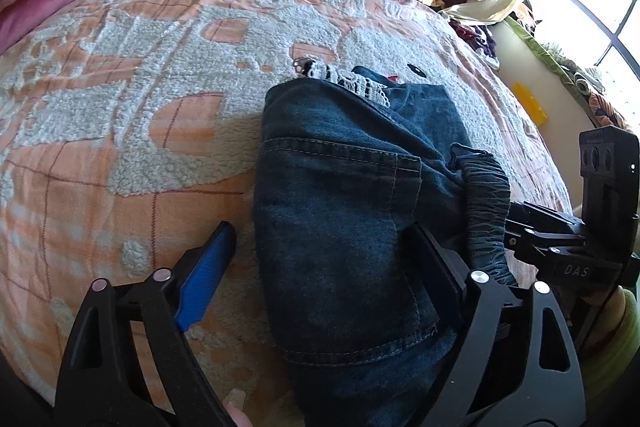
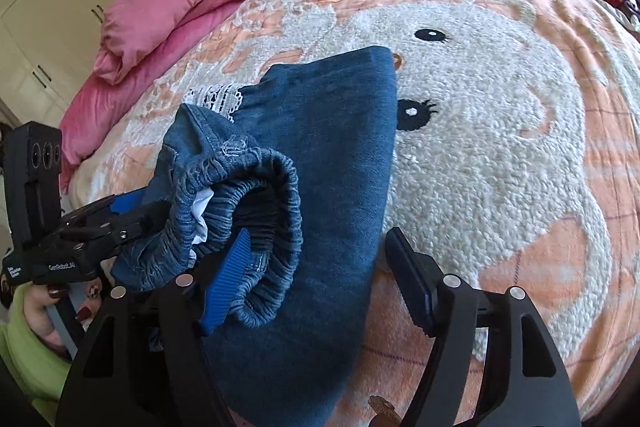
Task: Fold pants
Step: 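Grasp the elastic cuff with the right tool and fold it over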
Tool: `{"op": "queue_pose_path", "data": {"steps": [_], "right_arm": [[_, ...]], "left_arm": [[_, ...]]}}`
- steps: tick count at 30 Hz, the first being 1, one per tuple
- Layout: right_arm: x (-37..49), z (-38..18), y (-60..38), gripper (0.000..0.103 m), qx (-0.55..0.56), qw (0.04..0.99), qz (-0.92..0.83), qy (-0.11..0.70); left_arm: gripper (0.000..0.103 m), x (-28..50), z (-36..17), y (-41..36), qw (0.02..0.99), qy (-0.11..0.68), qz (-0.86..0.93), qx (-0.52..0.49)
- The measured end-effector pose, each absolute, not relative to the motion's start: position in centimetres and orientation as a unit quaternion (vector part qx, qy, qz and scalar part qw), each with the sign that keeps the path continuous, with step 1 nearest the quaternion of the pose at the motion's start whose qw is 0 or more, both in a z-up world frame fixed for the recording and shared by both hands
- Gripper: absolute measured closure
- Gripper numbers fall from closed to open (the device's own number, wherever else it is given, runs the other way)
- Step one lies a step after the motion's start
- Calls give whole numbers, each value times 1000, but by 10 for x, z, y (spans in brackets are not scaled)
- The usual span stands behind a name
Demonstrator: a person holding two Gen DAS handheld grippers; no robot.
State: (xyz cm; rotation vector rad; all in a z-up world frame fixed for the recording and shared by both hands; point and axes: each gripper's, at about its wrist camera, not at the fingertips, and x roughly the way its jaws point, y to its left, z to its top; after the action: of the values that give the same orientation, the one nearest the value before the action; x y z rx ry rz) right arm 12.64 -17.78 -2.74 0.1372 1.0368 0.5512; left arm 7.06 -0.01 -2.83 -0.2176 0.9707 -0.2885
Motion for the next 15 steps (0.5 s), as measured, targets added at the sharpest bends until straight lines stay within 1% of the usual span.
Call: {"op": "queue_pose_path", "data": {"steps": [2,4,6,8,9,10,11,12,13,15], "right_arm": [[128,-28,-176,34,60,831,263,487],[129,-29,-174,36,57,830,267,486],[129,-29,-172,40,50,831,272,482],[128,-29,-171,46,47,832,275,479],[128,-29,-169,51,45,832,279,477],[128,-29,-168,58,44,832,283,475],[127,-29,-167,61,44,831,289,474],[126,-28,-165,67,43,831,294,470],[125,-27,-163,72,40,832,298,466],[122,-24,-160,77,34,835,303,458]], "left_arm": [[27,72,-29,-3,869,464,-139,-102],[31,73,-29,-5,868,465,-142,-103],[40,74,-30,-6,867,465,-147,-104],[47,75,-31,-8,865,466,-149,-108],[51,75,-31,-10,866,466,-149,-106],[53,74,-30,-11,867,465,-150,-102],[58,74,-30,-12,867,464,-151,-100],[63,73,-29,-13,868,463,-152,-99],[65,72,-28,-15,869,462,-153,-96],[71,71,-27,-16,869,461,-154,-93]]}}
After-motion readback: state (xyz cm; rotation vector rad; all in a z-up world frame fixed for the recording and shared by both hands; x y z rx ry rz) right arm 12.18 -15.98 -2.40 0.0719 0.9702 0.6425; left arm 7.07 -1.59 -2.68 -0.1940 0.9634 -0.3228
